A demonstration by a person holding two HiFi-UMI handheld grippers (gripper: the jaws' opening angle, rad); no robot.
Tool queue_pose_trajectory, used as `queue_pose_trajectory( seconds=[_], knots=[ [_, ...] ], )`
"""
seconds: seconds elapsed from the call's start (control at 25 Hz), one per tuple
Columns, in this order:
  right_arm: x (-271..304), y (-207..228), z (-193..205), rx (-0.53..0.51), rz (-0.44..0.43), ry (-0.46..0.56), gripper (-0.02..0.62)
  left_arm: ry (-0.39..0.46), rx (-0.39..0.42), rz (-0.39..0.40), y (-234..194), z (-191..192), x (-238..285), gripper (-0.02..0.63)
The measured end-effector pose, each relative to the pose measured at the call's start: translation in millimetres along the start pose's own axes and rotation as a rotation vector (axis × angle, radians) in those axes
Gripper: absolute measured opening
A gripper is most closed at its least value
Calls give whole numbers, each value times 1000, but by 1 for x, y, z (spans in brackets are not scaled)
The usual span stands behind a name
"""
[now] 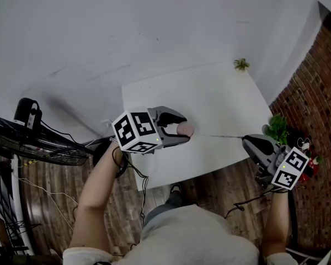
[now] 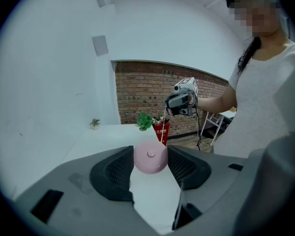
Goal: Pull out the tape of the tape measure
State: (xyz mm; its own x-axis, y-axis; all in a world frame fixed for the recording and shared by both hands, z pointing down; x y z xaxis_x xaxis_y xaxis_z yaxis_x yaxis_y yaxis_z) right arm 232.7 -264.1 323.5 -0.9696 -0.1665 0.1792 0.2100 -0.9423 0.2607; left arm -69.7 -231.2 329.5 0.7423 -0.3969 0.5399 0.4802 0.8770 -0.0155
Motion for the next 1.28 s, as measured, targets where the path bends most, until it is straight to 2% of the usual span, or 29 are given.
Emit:
queue_pose_trajectory(
  seconds=[0.68, 0.96, 1.28],
  knots=[
    [4, 18, 19, 68, -1, -14, 8, -7, -45, 10, -8, 14, 16, 218],
    [11, 45, 41, 136, 20, -13, 8, 16, -97, -45, -26, 30, 37, 218],
    [23, 86, 81, 204, 54, -61, 8, -75, -90, -48, -46, 63, 85, 218]
  ],
)
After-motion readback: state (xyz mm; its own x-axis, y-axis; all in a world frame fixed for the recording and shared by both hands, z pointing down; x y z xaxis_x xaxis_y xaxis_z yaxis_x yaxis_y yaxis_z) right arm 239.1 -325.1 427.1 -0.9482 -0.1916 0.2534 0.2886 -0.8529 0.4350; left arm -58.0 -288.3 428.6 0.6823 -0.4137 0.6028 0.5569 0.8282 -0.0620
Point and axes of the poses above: the fingertips, and each gripper's own axes: x forward along the fingers, y to its right, z out of its underside, the point moved 9 cm from there along -x, backward along the fingers, and after that the axes turned 2 degrees about -z, right-handed, at the moved point
